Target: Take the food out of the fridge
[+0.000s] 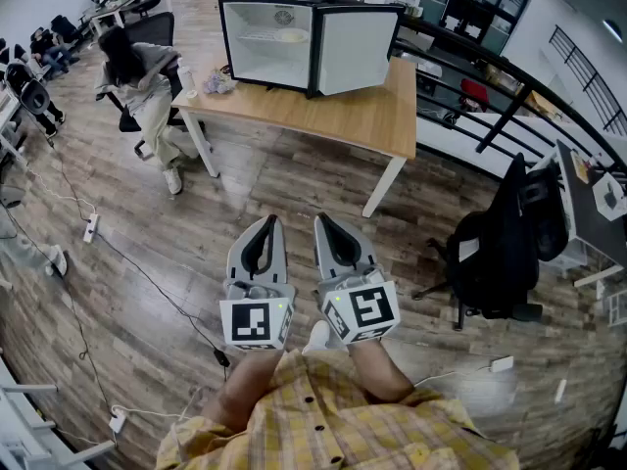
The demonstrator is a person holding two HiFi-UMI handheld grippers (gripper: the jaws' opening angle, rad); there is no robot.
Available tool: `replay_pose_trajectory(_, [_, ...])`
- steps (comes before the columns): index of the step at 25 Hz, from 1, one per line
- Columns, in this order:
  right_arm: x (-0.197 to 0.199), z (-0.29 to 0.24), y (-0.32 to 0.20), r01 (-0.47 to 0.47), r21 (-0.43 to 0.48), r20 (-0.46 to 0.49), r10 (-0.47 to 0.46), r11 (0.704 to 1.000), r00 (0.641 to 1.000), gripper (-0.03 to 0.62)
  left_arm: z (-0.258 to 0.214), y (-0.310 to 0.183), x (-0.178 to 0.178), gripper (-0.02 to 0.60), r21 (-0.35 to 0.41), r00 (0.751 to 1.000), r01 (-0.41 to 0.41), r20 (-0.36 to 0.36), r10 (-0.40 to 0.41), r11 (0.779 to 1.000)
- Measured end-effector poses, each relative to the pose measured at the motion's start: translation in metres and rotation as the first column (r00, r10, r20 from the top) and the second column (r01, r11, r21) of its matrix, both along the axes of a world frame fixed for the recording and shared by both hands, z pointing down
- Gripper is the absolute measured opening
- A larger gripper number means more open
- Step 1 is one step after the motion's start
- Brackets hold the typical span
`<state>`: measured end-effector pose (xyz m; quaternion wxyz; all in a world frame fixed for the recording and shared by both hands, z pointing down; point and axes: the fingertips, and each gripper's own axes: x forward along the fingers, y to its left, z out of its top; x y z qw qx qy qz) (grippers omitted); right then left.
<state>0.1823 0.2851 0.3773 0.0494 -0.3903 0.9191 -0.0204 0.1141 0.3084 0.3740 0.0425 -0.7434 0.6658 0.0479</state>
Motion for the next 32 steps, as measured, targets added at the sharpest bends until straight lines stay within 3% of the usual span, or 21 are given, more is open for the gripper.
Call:
replay_pose_trajectory(16, [0.005, 0.017, -0.043, 0.049, -0.019, 0.001, -0.049, 0.999, 0.999, 0.003, 0.02, -0.044, 0.003, 0.008, -0.03, 1.0, 0.027, -0.013, -0.027, 0.999])
replay_pose_trajectory(23, [0.014, 0.029, -0.064, 0.072, -0.048, 0.045, -0.07, 0.996, 0.997, 0.003, 0.037, -0.062, 0.018, 0.008, -0.063, 0.999, 0.034, 0.005, -0.034, 0.997])
replay_pose_trajectory(28, [-0.005, 0.036, -0.076, 0.099, -0.068, 0.055, -0.096, 0.993, 0.994, 0.003, 0.044, -0.069, 0.003, 0.008, -0.087, 0.998, 0.06, 0.006, -0.06, 0.994])
replay_pose_trajectory(32, [-0.016, 0.045, -0.1, 0.101, -0.081, 0.029, -0.099, 0.992, 0.995, 0.003, 0.055, -0.093, -0.01, 0.008, -0.098, 0.997, 0.065, -0.031, -0.068, 0.993])
